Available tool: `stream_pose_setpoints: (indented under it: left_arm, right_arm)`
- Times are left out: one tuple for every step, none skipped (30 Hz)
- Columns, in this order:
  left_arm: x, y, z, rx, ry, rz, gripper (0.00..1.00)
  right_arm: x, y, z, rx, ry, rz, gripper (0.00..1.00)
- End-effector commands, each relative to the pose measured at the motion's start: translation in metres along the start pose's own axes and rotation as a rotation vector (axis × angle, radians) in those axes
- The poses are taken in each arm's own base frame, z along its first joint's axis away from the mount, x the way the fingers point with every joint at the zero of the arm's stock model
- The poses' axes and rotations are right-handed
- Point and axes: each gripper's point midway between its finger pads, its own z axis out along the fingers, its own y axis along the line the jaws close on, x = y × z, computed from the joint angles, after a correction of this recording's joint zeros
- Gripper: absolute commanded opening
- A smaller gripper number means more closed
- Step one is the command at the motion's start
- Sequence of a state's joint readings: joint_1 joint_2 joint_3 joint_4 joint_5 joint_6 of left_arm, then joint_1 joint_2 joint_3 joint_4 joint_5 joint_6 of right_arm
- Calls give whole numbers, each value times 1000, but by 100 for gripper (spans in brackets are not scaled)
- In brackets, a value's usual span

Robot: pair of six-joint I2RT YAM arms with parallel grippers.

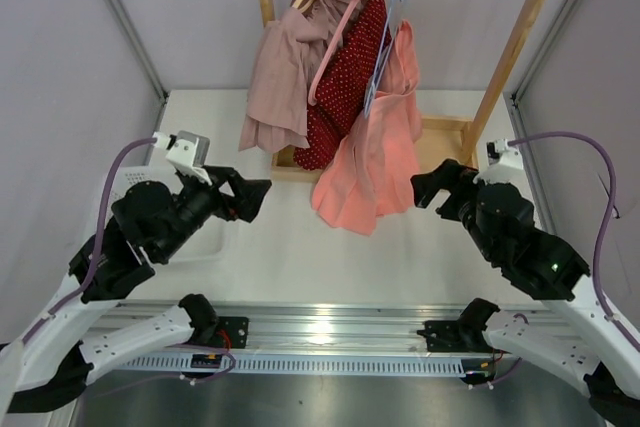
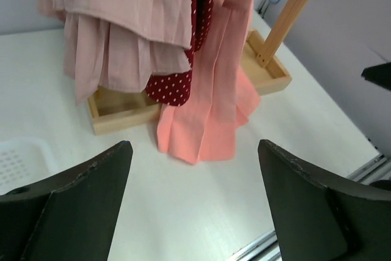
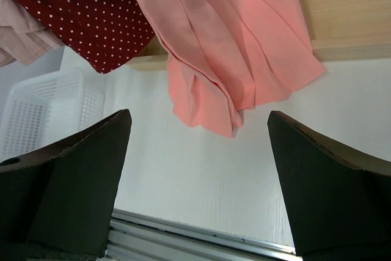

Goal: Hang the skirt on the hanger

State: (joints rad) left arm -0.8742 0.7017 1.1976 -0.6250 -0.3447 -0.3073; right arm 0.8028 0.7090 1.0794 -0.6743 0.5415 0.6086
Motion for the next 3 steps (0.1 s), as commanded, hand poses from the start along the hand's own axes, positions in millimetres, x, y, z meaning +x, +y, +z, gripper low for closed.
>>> stream_pose_setpoints:
  left_arm:
    - [16,10,-5,-37,58,15,90]
    - [19,11,-6,-38,66,20,89]
    - [21,12,-8,-37,69,21,89]
  right_arm:
    - [-6,3,6,2,-32,17,99]
    - [-5,3,7,4,-30,18,99]
    - [-5,3,8,8,-35,21,99]
